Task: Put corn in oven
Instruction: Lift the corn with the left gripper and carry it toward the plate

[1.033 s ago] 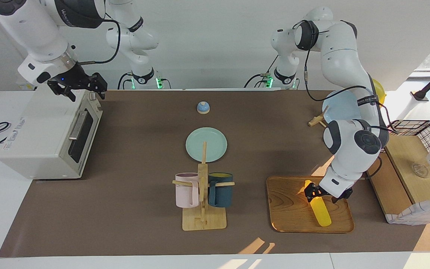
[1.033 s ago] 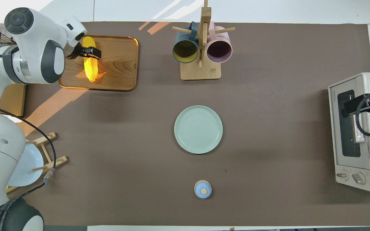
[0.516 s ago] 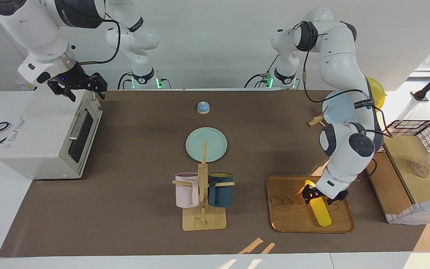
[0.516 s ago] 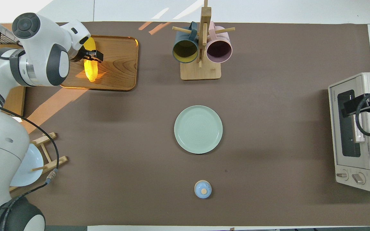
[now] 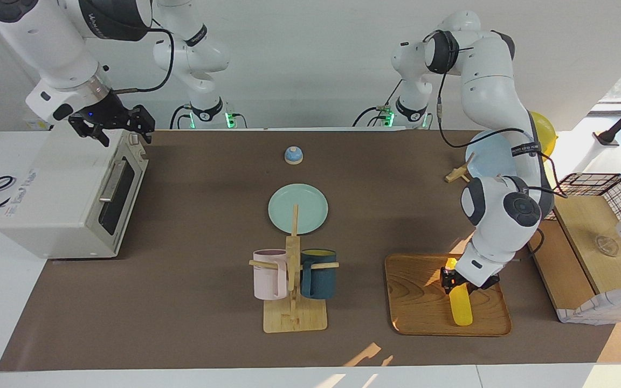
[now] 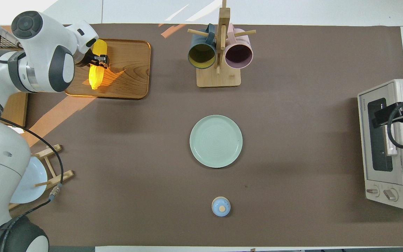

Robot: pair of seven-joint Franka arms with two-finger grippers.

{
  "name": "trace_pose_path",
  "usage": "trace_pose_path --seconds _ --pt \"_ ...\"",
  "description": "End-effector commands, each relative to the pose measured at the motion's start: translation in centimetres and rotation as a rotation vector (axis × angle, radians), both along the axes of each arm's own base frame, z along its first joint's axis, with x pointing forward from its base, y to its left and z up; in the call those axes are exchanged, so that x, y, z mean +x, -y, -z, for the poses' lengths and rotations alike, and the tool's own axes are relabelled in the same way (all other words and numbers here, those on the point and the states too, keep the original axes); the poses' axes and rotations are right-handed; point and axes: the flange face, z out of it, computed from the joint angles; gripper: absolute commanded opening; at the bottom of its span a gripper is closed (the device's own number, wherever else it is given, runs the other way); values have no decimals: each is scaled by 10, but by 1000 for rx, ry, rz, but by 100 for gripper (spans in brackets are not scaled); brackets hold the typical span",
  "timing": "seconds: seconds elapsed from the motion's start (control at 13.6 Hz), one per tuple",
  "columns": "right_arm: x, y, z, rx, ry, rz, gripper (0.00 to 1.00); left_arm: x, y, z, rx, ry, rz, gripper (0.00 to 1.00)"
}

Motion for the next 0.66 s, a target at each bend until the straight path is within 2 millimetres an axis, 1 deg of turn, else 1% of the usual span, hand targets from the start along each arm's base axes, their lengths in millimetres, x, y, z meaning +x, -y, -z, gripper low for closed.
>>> trace_pose_path --seconds 0.0,0.15,0.22,0.3,0.37,0.52,0.59 --pt "-15 -7 -13 19 13 6 100 -25 8 -89 -70 -12 -18 0" --pt "-15 -7 -11 19 23 7 100 -60 28 -134 -69 -76 -11 0" --pt "-14 -9 -2 17 50 10 79 -77 44 -148 -66 -105 -24 0" --pt "-13 -9 3 16 78 12 24 -96 62 -156 -61 -136 -29 0" --pt "-17 -4 15 15 61 21 0 -118 84 -162 -56 -156 -33 0" --pt "-25 11 38 16 69 42 0 -160 126 -155 -42 -190 -48 0" --pt "-29 18 53 15 71 61 0 -179 148 -147 -35 -202 -28 0"
